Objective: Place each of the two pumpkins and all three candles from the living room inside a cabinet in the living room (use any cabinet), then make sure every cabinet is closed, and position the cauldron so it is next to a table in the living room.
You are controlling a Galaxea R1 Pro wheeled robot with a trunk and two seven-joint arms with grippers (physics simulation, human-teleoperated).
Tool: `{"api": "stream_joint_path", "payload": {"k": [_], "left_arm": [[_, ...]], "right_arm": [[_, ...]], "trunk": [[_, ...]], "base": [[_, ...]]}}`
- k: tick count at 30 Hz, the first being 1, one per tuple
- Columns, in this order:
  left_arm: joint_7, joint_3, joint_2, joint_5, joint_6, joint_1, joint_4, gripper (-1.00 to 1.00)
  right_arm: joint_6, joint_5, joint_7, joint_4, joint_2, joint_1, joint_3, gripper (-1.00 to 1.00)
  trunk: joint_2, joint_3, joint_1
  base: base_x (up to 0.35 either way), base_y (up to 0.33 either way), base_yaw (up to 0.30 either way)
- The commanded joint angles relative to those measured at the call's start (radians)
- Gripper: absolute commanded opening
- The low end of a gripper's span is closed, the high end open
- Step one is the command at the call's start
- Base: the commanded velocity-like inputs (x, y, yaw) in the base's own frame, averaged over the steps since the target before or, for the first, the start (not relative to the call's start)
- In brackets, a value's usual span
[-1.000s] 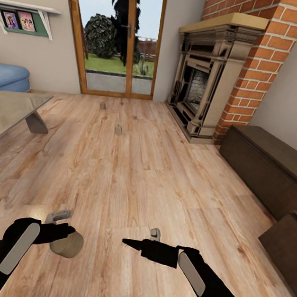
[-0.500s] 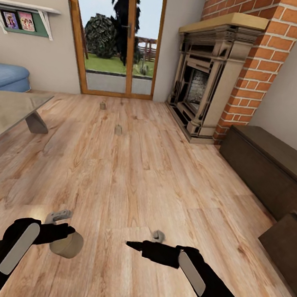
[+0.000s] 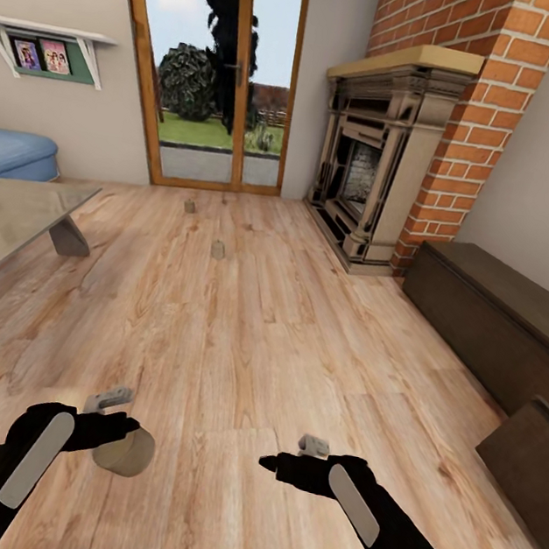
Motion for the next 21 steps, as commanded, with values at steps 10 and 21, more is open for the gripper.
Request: {"api": "stream_joint_path", "payload": {"k": [10,21], "left_arm": [[0.038,-0.001,-0.002,-0.001,0.003,0.000,-0.001,-1.00],[0.302,0.000,-0.023,0.012,-0.003,0.000,-0.004,-1.00]], "right_arm": [[0.001,-0.002,0.000,-0.001,0.000,-0.001,0.004,1.00],[-0.003,0.029,-0.109,-0.001,0.004,-0.001,0.012,1.00]], "trunk": [[0.002,0.038,-0.005],[0.005,0.080,-0.010]], "base": [[0.000,0.000,0.000],[0.000,0.000,0.000]]}}
